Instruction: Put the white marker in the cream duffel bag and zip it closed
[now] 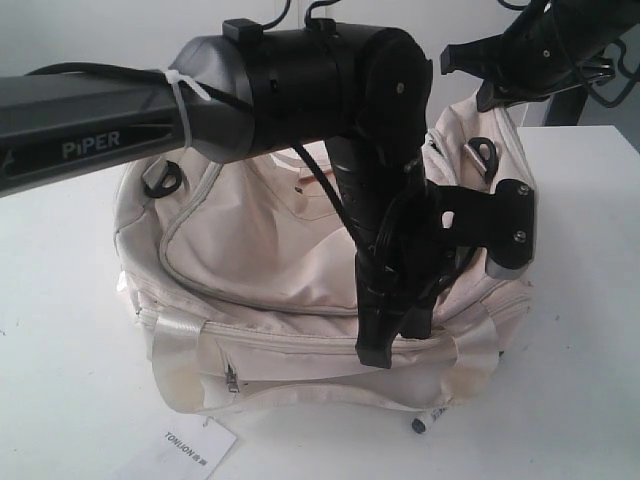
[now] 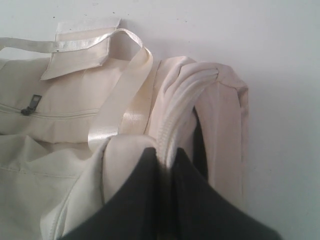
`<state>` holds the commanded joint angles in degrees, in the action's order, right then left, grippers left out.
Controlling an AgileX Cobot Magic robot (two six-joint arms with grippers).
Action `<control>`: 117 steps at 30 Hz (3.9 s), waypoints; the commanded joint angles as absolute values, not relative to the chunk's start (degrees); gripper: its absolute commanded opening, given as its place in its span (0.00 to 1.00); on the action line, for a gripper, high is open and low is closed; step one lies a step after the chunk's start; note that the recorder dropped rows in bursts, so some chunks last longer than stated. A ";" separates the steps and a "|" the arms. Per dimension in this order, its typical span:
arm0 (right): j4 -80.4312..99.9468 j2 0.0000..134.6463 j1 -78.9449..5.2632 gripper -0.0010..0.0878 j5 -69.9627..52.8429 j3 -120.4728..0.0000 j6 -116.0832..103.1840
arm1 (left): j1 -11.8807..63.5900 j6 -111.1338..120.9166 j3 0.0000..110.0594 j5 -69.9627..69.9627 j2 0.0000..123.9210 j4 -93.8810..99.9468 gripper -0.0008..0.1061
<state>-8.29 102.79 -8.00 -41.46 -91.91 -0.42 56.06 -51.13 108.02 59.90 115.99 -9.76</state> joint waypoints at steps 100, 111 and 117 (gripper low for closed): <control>-15.11 107.52 -11.94 0.21 -62.07 -93.22 3.31 | 56.06 -60.42 108.02 57.10 115.99 -9.76 0.01; -15.11 104.25 -11.94 0.01 -59.74 -93.22 3.43 | 56.06 -59.95 108.02 57.33 115.99 -9.76 0.01; -14.96 101.83 -11.94 0.01 -58.79 -93.22 3.43 | 56.06 -59.95 108.02 58.41 115.99 -9.88 0.01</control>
